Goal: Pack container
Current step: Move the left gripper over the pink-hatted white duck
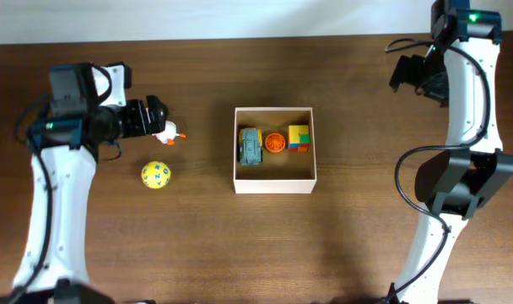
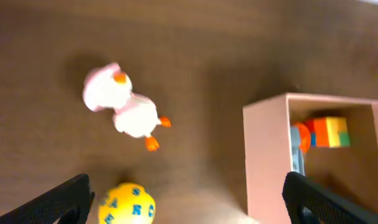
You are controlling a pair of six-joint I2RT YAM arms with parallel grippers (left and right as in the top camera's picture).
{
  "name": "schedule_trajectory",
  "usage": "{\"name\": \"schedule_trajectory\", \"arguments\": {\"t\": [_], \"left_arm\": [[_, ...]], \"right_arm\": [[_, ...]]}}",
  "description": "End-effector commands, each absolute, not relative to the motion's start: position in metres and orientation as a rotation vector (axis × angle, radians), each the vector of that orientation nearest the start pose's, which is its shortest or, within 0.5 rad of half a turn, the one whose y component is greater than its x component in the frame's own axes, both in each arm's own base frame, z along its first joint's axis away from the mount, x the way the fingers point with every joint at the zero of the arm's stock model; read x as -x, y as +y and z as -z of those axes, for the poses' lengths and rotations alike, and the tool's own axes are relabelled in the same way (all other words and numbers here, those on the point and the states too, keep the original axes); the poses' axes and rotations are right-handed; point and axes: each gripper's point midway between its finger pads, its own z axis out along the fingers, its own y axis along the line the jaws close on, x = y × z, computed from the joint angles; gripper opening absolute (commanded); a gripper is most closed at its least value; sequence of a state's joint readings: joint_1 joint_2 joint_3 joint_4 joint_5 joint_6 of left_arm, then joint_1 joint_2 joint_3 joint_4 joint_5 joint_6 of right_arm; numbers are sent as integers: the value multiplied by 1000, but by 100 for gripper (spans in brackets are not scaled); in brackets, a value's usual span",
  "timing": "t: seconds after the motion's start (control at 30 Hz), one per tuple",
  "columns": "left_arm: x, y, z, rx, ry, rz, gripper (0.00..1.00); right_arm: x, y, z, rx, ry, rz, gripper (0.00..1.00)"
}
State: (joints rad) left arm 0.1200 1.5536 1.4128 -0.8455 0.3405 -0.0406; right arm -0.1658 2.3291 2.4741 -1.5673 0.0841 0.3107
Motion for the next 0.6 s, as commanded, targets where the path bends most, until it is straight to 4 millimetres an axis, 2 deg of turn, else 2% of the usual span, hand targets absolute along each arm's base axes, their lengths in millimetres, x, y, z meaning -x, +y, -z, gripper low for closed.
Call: {"name": "schedule_trajectory", "arguments": {"t": [0.0, 0.03, 0.07, 0.13, 0.2, 0.37, 0.5, 0.57], "left_arm": [[-405, -17, -196, 28, 2546, 461, 100], [-406, -16, -190, 26, 2560, 463, 93], [-407, -16, -186, 29, 2569, 463, 93], [-410, -11, -177, 45, 2593, 427, 99], [-413, -1, -165, 82, 2622, 348, 99], [-417, 24, -138, 408, 2675, 159, 99], [-430, 13, -123, 528, 2658, 186, 99], [-440, 3, -115, 521, 2647, 202, 99]], "right_arm": [[-463, -91, -176, -710, 2852, 99, 99], [-463, -91, -176, -710, 2853, 99, 99], [-463, -91, -176, -710, 2852, 99, 99], [-463, -91, -176, -710, 2852, 98, 99], [-463, -91, -176, -710, 2853, 99, 99], [-463, -91, -176, -710, 2852, 99, 99], [-463, -91, -176, -710, 2852, 99, 99], [-463, -91, -176, -710, 2853, 99, 99]]}}
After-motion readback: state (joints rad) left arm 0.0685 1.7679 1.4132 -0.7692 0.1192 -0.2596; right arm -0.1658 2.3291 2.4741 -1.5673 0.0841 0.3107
